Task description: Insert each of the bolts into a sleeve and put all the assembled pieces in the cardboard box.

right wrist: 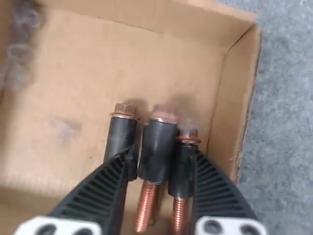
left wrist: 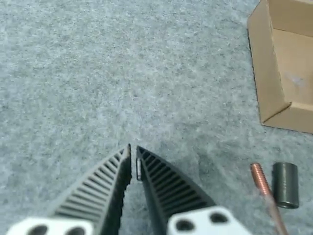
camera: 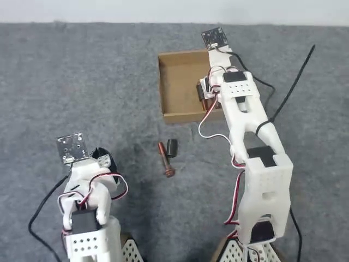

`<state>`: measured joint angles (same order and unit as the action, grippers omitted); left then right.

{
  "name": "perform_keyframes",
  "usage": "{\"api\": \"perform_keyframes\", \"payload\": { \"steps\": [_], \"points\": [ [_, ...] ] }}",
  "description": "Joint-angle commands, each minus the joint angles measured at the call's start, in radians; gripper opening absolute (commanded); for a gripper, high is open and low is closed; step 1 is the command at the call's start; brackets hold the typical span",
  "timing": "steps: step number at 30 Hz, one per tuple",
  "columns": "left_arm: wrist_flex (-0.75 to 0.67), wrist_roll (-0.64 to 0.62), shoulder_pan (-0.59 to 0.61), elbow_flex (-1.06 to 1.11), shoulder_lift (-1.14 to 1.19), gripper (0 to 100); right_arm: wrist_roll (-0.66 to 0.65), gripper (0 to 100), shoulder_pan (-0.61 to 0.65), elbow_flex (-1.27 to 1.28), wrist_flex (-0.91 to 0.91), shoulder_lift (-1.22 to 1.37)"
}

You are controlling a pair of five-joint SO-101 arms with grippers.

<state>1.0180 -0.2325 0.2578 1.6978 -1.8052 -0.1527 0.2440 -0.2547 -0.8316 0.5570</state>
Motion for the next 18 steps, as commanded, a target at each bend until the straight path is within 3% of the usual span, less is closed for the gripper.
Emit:
{"api": "perform_keyframes", "payload": {
  "steps": [1, 8, 18],
  "points": [
    [-0.018, 0.017, 0.003, -0.013, -0.014, 1, -0.005, 11.9, -0.001, -0.057, -0.008, -0.104],
    [-0.018, 0.017, 0.003, -0.013, -0.014, 1, 0.0, 0.9, 0.022, -0.052, -0.2, -0.302],
    [-0.017, 0.017, 0.005, -0.013, -0.014, 1, 0.17, 0.7, 0.067, -0.052, -0.628, -0.495]
  ]
}}
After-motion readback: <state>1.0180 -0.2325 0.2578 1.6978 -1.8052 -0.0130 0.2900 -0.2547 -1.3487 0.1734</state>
